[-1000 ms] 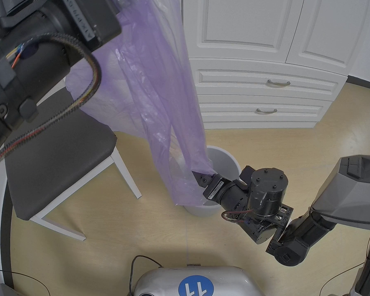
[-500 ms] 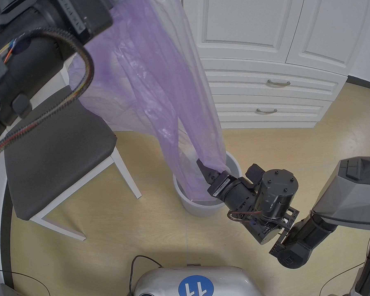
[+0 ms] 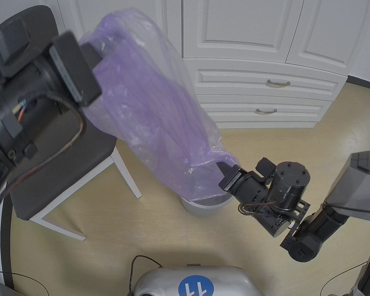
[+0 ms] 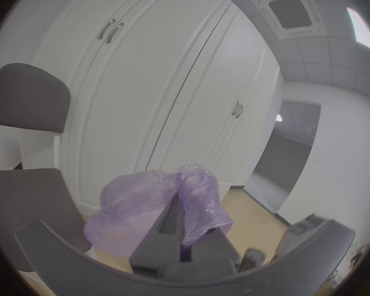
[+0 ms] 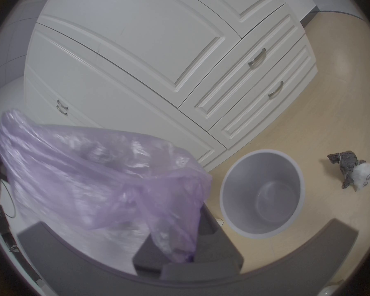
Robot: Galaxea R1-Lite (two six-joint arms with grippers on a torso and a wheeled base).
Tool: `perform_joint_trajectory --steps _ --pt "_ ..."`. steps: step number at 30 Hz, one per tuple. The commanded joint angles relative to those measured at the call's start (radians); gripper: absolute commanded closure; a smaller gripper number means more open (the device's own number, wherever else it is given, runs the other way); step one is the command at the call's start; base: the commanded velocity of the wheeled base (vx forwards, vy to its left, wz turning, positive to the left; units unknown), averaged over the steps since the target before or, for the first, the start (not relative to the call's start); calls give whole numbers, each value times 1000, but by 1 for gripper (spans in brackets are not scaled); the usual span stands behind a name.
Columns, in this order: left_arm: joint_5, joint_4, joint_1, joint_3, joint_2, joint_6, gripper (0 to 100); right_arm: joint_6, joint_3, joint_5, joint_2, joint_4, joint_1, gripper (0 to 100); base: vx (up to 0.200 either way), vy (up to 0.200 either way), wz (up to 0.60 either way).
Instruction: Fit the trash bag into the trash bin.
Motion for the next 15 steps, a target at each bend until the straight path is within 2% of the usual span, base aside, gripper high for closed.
perform_joint_trajectory --steps 1,2,3,5,7,10,11,12,13,14,15 --pt "20 7 87 143 -67 -1 100 -19 87 102 -152 31 -71 100 0 0 0" --pt "25 10 112 206 -84 -1 100 -40 111 159 -227 70 -109 100 0 0 0" --pt "25 18 135 251 -93 -1 100 -60 114 180 -280 111 -138 100 0 0 0" --pt "23 21 159 292 -91 -1 100 -90 116 199 -342 177 -167 100 0 0 0" --pt "19 32 175 353 -73 -7 100 -149 116 219 -438 312 -209 100 0 0 0" --pt "19 38 175 386 -39 -30 100 -180 119 252 -497 384 -229 100 0 0 0" --pt "23 19 170 419 70 -90 100 -246 130 343 -598 518 -287 100 0 0 0" --pt "25 16 175 415 105 -107 100 -275 128 366 -633 574 -310 100 0 0 0" --pt "25 15 176 413 114 -113 100 -284 130 371 -642 588 -318 100 0 0 0" --pt "19 0 189 404 145 -141 100 -337 125 383 -687 669 -342 100 0 0 0" --pt "19 0 189 404 145 -141 100 -337 125 383 -687 669 -342 100 0 0 0"
